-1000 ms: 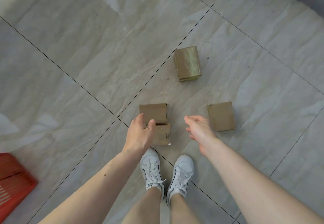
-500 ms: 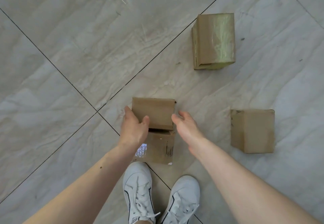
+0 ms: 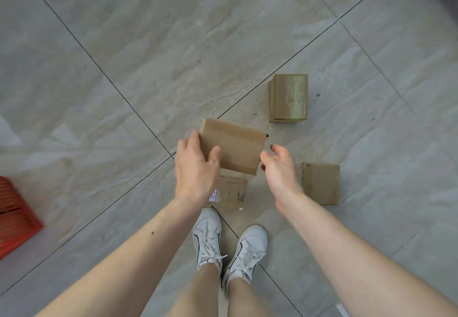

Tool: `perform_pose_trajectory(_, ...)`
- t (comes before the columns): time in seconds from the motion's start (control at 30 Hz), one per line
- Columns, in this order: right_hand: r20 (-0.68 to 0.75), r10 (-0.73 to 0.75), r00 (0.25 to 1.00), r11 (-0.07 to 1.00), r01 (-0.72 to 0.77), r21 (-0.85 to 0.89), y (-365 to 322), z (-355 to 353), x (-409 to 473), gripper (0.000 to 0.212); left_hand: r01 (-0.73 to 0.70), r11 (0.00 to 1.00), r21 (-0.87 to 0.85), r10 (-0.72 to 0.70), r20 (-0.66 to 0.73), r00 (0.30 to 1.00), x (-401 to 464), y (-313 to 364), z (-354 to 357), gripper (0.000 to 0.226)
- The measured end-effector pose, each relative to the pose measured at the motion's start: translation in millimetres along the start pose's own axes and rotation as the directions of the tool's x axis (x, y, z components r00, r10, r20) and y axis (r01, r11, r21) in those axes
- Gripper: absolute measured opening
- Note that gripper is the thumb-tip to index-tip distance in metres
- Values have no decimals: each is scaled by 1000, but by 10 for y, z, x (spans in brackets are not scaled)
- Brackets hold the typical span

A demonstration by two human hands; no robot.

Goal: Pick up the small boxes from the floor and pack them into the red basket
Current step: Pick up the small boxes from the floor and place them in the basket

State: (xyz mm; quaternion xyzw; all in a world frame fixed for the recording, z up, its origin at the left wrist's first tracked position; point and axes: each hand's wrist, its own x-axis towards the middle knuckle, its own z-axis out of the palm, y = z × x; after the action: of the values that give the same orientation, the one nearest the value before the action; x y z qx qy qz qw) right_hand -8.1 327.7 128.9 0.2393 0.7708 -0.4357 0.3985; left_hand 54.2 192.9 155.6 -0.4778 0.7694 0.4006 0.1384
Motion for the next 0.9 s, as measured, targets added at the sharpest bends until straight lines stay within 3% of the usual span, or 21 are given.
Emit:
perform_pose_trajectory(0.2, -32, -65, 997, 998, 65, -10, -448, -131, -731, 47, 7, 996, -84, -12, -60, 998, -544, 310, -657, 39)
perform_pose_trajectory(0.4, 55, -139, 989, 985, 144, -94, -556, -75, -1339, 50, 42, 980, -192, -69, -137, 988, -1057, 205, -1085, 50)
perform_pose_trajectory(0.53, 147, -198, 969, 968, 217, -127, -490, 145, -1746, 39, 75, 962, -261, -127, -185, 975, -1433, -61, -1297, 40)
perform_pose_trajectory(0.7, 237, -251, 939, 931, 301, -207, -365, 545, -2190, 50, 100, 927, -360, -202, -256, 945, -1765, -550, -1677, 54)
perform_pose_trajectory(0.9, 336, -289, 896, 883, 385, -268, -156, 1255, -2661, 41, 158, 869, -469, -319, -287, 903, -1998, -1300, -2179, 59)
